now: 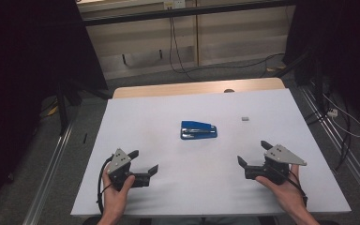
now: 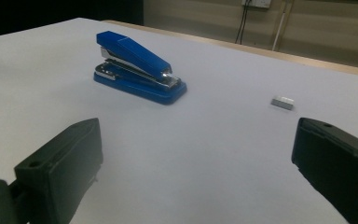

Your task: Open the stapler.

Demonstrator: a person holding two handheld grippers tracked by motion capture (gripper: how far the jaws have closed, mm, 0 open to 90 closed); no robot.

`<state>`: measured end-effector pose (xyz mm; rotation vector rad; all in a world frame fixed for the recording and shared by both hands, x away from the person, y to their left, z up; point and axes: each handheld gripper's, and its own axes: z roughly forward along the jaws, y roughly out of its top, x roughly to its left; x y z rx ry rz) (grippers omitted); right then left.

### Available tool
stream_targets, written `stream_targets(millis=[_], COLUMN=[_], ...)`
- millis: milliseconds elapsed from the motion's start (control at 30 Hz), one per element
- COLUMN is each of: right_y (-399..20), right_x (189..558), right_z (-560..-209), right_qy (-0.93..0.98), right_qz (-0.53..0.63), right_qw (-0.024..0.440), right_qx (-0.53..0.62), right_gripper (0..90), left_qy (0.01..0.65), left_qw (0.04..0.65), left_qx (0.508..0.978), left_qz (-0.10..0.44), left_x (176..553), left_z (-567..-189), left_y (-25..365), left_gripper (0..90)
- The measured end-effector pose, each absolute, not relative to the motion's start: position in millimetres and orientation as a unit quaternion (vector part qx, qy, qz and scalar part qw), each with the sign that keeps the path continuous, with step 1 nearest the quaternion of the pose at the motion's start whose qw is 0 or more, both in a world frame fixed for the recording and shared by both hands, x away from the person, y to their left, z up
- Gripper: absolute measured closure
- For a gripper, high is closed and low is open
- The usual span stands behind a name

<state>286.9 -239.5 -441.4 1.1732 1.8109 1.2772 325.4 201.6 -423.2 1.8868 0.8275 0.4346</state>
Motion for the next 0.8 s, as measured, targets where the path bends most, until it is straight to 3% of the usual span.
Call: stream_targets(millis=[800], right_y=[-187], right_x=[323], right_z=[-437], right_qy=[0.696], right_qz=[0.515], right_qw=[0.278], right_qx=[0.416], right_gripper=[6.1], left_qy=[0.301], left_qw=[0.515], left_qx=[0.784], left_qz=[0.169], left_x=[340], left_z=[-411], left_y=[171], left_gripper=[6.1])
